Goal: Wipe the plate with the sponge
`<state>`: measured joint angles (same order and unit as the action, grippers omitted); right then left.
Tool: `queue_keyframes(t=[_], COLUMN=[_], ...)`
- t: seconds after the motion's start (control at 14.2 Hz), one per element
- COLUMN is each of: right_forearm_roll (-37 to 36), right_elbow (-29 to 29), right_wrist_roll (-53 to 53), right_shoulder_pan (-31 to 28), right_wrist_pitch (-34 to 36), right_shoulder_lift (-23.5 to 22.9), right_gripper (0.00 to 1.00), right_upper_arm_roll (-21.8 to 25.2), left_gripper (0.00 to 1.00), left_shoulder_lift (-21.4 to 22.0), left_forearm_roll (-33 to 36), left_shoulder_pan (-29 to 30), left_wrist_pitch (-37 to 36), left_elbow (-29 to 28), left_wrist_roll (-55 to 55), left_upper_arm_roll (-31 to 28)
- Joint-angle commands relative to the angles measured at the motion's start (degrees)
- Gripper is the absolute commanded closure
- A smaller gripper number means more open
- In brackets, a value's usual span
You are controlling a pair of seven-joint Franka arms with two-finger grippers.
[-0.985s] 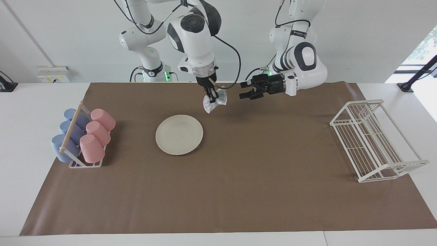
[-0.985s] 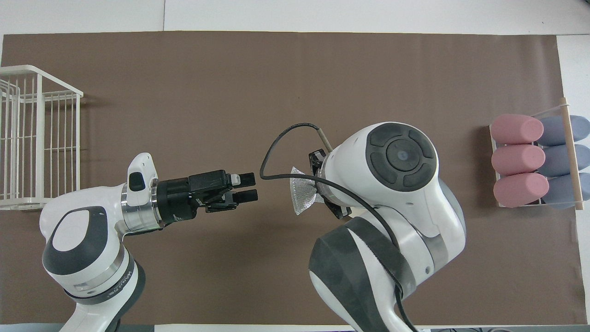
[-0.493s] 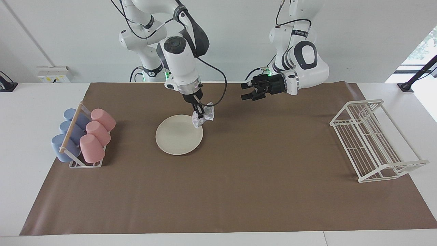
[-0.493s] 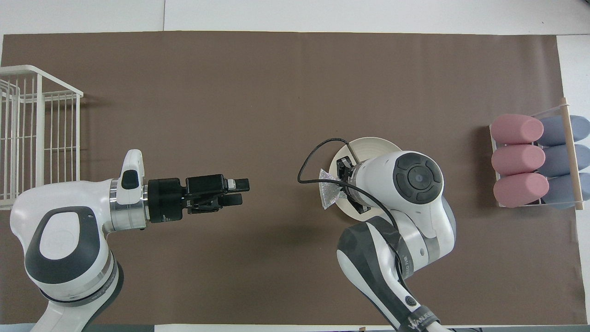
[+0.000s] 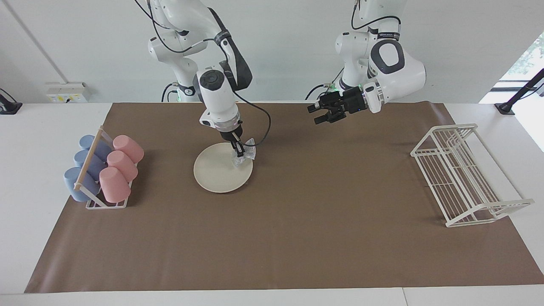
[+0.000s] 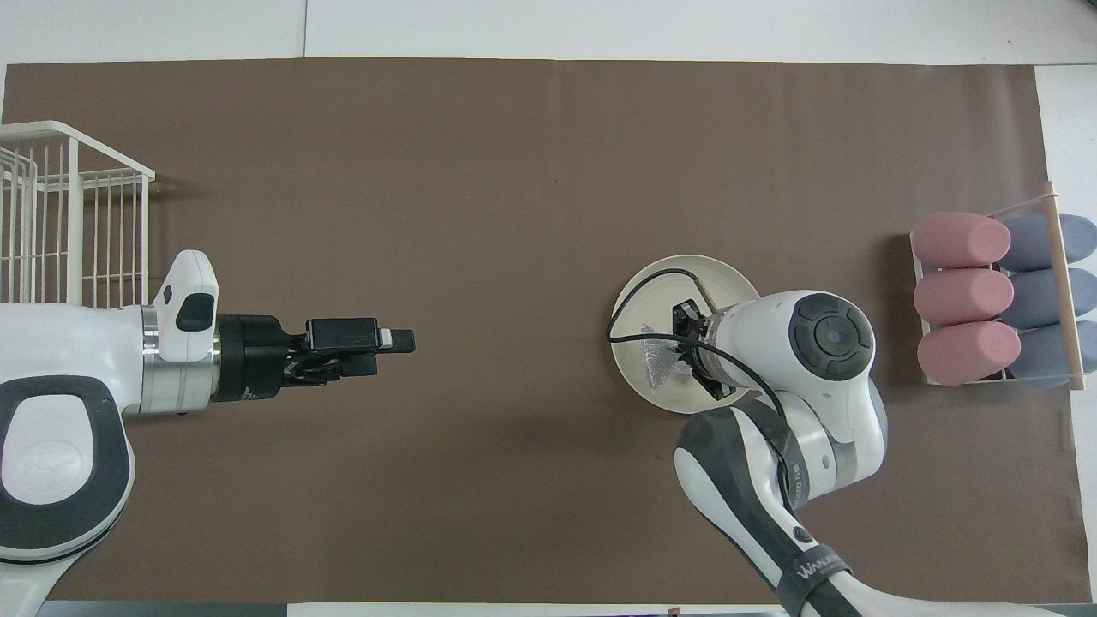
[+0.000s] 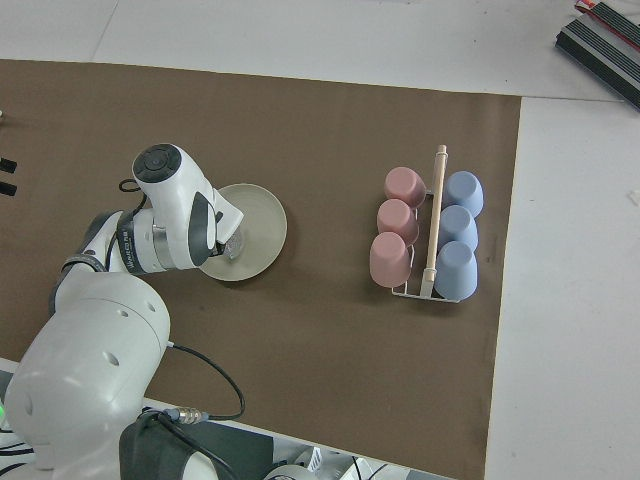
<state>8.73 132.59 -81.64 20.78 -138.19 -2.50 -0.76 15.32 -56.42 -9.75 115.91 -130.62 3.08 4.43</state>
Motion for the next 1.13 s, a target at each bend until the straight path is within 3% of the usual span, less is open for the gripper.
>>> queue_keyframes(t=[0.0,0.21,0.77,1.06], right_forearm_roll=[0.15,0.15,0.06,0.24], right_elbow=[2.58,3.99,3.55,3.55], right_wrist_roll=[1.39,6.73,22.83,12.94], right_shoulder_pan=[-0.83,-2.75,-11.63,-7.62], right_wrist_pitch=[-1.73,-5.85,-6.74,-7.44], right_shoulder_lift=[1.01,-1.53,-2.86,-2.86], right_gripper=[1.0,1.0,1.0,1.0], right_upper_arm_roll=[-0.74,-0.65,-0.56,-0.74], left_gripper=[0.0,0.0,0.0,0.0], left_shoulder_lift=[0.32,-0.03,0.67,0.67], left_forearm_roll=[5.52,15.18,28.54,29.0], left_shoulder_pan=[1.04,0.26,0.25,0.34], left_wrist_pitch=[-1.13,-1.22,-3.59,-3.5], left_elbow=[1.16,2.92,2.57,2.57], left_wrist_roll=[-2.11,-2.11,-6.68,-6.68], left_upper_arm_roll=[0.58,0.93,3.91,3.92])
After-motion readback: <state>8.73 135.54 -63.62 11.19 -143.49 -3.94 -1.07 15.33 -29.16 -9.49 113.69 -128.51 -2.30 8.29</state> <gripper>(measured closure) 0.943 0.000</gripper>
